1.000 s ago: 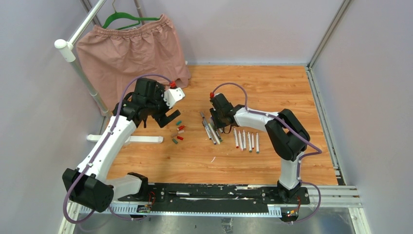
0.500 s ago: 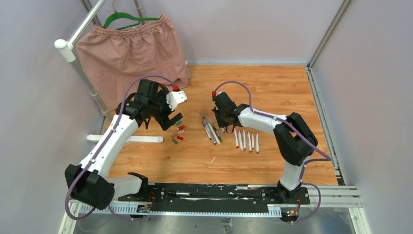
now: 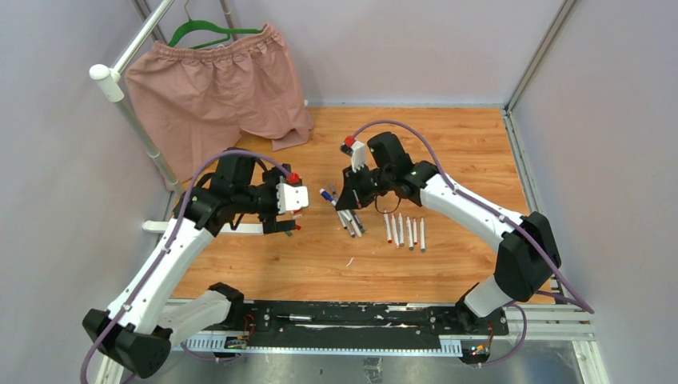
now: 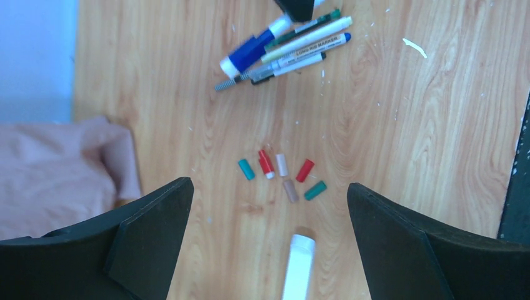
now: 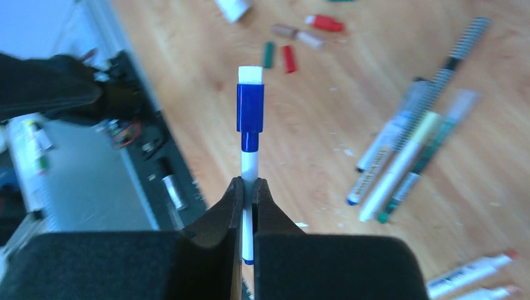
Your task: Open the pen caps
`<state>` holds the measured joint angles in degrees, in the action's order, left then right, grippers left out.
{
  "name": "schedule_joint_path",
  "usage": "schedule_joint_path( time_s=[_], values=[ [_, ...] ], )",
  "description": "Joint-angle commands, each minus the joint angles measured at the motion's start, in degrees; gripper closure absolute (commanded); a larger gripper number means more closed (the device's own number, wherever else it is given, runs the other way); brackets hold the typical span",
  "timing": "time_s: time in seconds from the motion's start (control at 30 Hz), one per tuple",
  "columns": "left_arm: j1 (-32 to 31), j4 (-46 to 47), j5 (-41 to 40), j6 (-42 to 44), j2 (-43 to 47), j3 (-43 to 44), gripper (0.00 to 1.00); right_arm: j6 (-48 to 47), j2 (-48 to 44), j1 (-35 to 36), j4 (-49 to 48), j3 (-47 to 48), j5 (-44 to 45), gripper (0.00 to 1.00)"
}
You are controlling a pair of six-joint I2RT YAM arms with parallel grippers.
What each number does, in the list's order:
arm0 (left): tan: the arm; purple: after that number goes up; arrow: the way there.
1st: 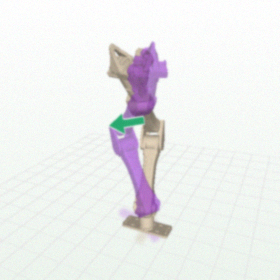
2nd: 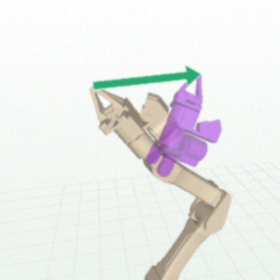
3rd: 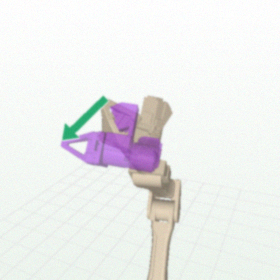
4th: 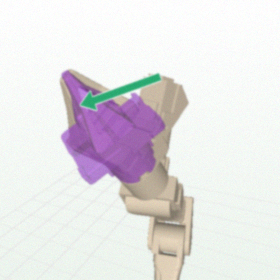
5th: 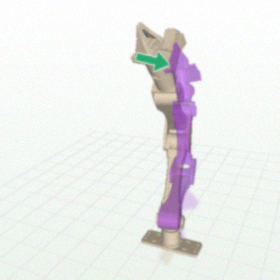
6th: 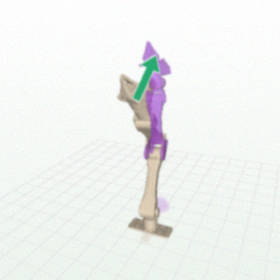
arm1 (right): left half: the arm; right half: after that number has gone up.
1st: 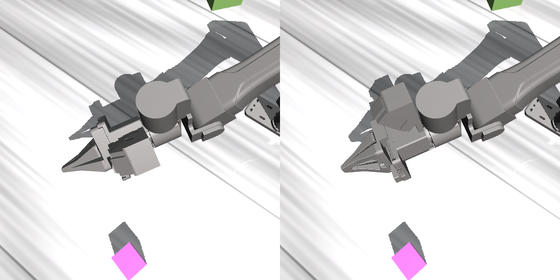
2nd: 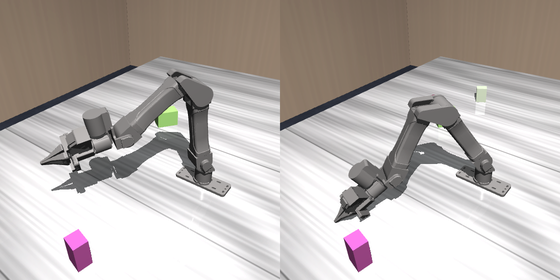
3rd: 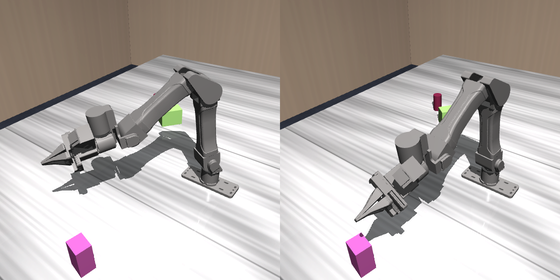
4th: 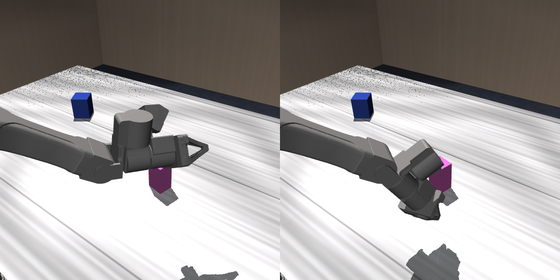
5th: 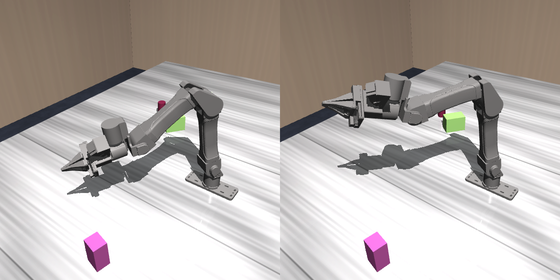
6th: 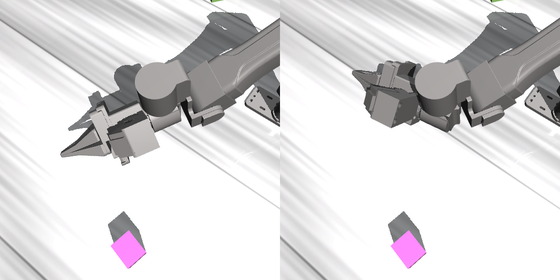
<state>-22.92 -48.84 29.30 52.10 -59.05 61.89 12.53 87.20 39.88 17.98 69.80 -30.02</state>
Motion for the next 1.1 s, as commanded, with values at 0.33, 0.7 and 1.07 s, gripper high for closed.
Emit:
schedule_joint_path(
  time_s=[0.33, 0.7, 1.07],
  values=[
    [-11.90, -2.22, -7.43, 15.43, 1.22, 0.84, 0.06, 6.15, 4.23, 3.63, 3.33, 7.97, -29.18, 1.00],
    [-15.66, -2.24, -11.63, 22.41, 4.12, -2.47, 0.30, 9.01, 7.75, 4.86, 2.68, 10.03, -32.95, 1.00],
    [-19.53, -3.84, -17.46, 28.04, 5.09, -5.30, 0.67, 11.17, 9.15, 4.84, 1.01, 10.43, -35.14, 1.00]
  ],
)
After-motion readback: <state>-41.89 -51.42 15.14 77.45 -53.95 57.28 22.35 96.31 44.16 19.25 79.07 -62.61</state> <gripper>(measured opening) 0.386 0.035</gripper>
